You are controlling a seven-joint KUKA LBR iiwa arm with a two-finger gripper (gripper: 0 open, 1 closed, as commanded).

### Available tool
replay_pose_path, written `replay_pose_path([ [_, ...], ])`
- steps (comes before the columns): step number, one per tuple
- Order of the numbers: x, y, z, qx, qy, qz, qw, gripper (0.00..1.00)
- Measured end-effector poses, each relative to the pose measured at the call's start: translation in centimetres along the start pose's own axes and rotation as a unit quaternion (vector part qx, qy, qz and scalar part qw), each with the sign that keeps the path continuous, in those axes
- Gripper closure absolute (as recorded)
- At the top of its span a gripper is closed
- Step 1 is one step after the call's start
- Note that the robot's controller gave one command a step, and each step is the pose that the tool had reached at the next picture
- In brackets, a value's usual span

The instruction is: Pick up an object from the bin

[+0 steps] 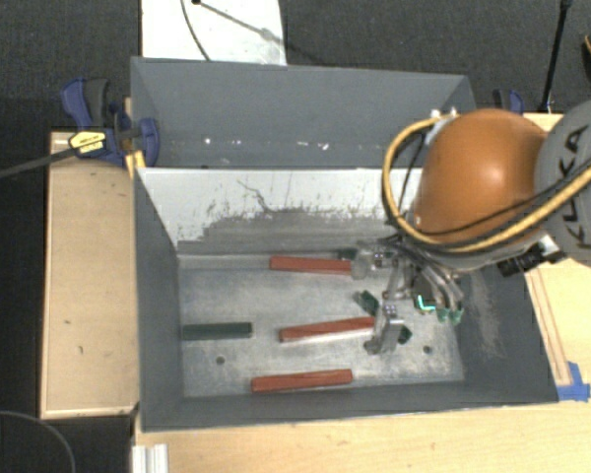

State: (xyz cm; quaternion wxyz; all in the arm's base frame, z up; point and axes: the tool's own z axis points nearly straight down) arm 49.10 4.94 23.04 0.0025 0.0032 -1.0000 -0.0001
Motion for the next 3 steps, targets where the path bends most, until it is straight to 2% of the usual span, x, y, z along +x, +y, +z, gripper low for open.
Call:
replay_pose_path([
  [1, -3.3, -1.9, 14.0, 0.000, -0.0006, -0.128, 0.9918, 0.00],
  [2, -3.4, -1.9, 13.7, 0.000, -0.0031, -0.126, 0.9920, 1.00],
  [3, -5.1, -3.4, 0.8, 0.001, -0.0084, -0.122, 0.9925, 1.00],
])
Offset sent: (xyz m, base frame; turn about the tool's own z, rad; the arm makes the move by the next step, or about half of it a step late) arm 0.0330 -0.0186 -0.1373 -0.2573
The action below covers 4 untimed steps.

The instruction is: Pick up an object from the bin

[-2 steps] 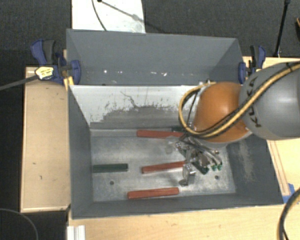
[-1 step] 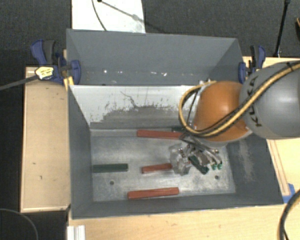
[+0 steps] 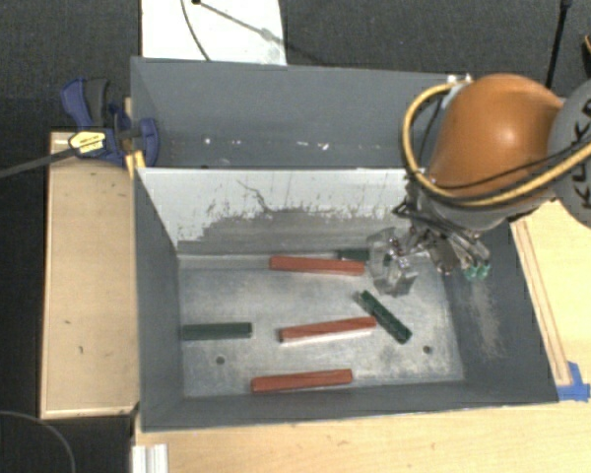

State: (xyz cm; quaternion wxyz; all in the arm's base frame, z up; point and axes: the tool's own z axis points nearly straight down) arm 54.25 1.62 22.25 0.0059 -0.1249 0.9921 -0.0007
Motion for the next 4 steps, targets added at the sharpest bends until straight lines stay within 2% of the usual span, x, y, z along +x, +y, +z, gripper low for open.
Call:
replay_pose_path([
  [1, 2.3, 0.5, 2.4, -0.002, 0.0058, -0.120, 0.9928, 1.00],
  [2, 5.4, -3.1, 3.0, -0.003, 0.0055, -0.316, 0.9487, 1.00],
  [3, 1.6, -2.1, 4.2, -0.003, 0.0022, -0.315, 0.9492, 1.00],
  [4, -1.5, 1.8, 1.2, -0.003, 0.0007, -0.480, 0.8775, 1.00],
])
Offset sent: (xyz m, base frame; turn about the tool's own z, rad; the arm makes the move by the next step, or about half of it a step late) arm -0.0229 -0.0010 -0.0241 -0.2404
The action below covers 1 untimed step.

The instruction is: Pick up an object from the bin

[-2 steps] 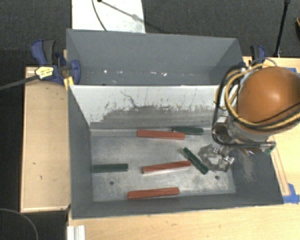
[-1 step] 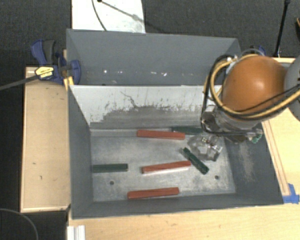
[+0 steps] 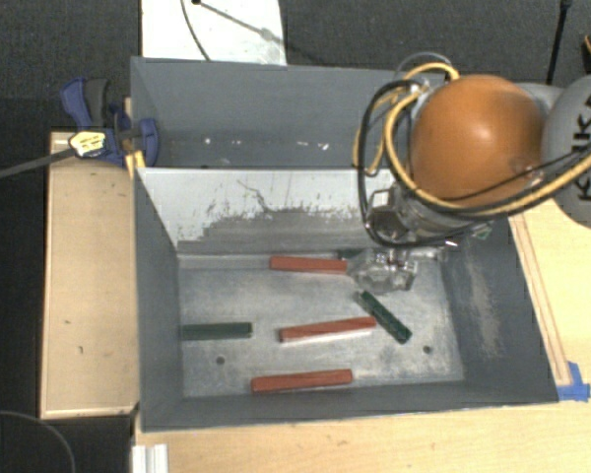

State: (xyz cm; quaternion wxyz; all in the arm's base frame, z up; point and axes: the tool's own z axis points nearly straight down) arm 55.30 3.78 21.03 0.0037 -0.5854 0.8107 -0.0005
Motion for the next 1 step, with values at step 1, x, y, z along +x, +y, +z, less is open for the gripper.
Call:
replay_pose_path([
  [1, 3.38, 3.88, 2.99, -0.004, 0.0020, -0.160, 0.9871, 1.00],
])
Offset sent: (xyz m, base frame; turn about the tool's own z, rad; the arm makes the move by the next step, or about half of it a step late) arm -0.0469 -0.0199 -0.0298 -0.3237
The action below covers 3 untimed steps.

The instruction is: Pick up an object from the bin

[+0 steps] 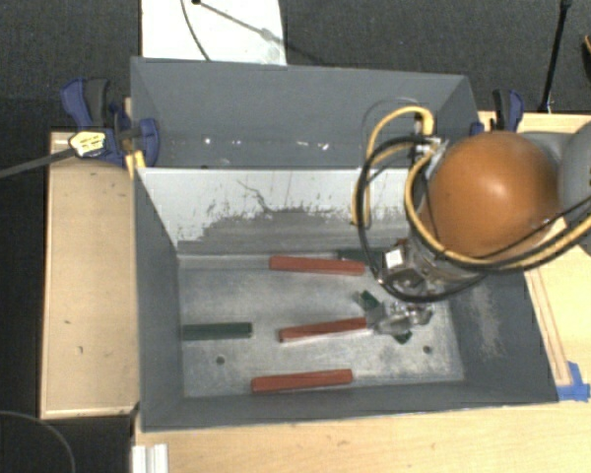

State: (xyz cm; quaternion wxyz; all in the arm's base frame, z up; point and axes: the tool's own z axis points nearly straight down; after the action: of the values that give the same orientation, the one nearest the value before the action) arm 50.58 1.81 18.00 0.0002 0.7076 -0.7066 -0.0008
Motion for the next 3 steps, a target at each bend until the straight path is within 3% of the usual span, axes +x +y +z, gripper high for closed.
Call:
replay_pose_path([
  [1, 1.8, -4.1, -0.6, 0.003, -0.0011, 0.122, 0.9925, 1.00],
  [2, -1.6, -2.5, 0.4, 0.001, -0.0009, 0.257, 0.9664, 1.00],
  [3, 4.0, -4.0, -5.7, 0.005, -0.0001, 0.198, 0.9803, 1.00],
])
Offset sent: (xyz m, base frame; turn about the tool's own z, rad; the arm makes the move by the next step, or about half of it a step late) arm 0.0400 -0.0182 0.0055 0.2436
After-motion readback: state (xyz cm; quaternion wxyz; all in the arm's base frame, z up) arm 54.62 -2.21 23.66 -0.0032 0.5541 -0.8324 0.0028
